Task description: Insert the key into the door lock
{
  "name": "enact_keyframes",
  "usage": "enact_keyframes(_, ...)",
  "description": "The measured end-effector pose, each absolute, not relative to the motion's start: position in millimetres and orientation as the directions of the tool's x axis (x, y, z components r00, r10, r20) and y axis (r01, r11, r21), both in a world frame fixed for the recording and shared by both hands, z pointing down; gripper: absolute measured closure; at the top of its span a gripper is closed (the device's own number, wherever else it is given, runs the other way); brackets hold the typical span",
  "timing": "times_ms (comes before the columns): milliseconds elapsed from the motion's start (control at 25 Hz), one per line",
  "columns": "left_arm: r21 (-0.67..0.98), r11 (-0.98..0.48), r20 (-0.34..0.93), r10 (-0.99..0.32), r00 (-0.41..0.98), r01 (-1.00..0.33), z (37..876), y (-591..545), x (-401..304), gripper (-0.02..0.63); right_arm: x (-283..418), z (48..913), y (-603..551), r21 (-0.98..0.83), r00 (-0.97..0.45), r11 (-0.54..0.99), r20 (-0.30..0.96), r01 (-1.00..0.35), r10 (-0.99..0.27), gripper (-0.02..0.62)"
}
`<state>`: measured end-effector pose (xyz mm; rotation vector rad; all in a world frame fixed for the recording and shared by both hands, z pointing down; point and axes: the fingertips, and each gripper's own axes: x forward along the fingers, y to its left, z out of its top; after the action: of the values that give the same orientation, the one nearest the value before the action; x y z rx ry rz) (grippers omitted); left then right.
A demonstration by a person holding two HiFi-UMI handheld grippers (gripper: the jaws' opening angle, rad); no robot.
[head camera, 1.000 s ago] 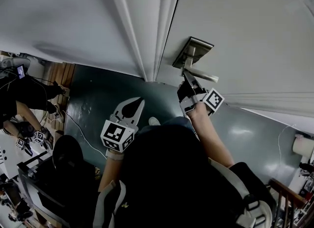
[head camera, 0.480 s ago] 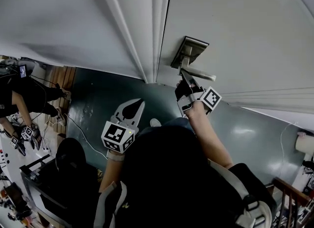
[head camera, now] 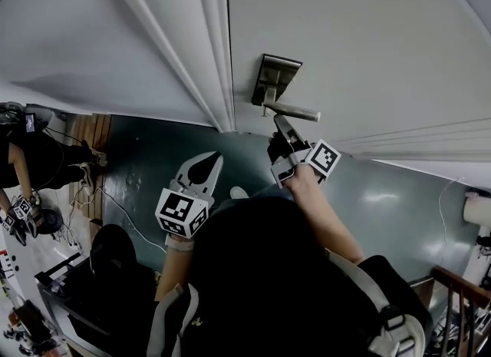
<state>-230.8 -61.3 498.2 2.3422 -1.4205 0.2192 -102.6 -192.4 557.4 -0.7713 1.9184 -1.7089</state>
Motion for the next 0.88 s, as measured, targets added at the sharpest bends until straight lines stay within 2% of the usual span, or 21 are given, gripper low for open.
enact_keyframes(240, 0.252, -0.427, 0.319, -0.810, 0.491, -0.868, 495, -74, -212, 0.597, -74, 552, -183, -0.967, -0.744, 0.149, 0.058, -0.209, -0.666, 0.566)
enact_keyframes(520, 0.247, -0.487, 0.286, -0.790, 0.543, -0.838, 483, -89, -180, 0.597, -43, 516, -180, -0.900, -0.744, 0.301, 0.036, -0.314, -0.667, 0.576)
enact_keyframes(880, 0.232, -0.553, 0.247, -0.762, 0.599, -0.800, 469, -106, -139, 0.597, 10, 479, -170, -0.718, -0.698, 0.420, 0.127, -0.555, -0.705, 0.578)
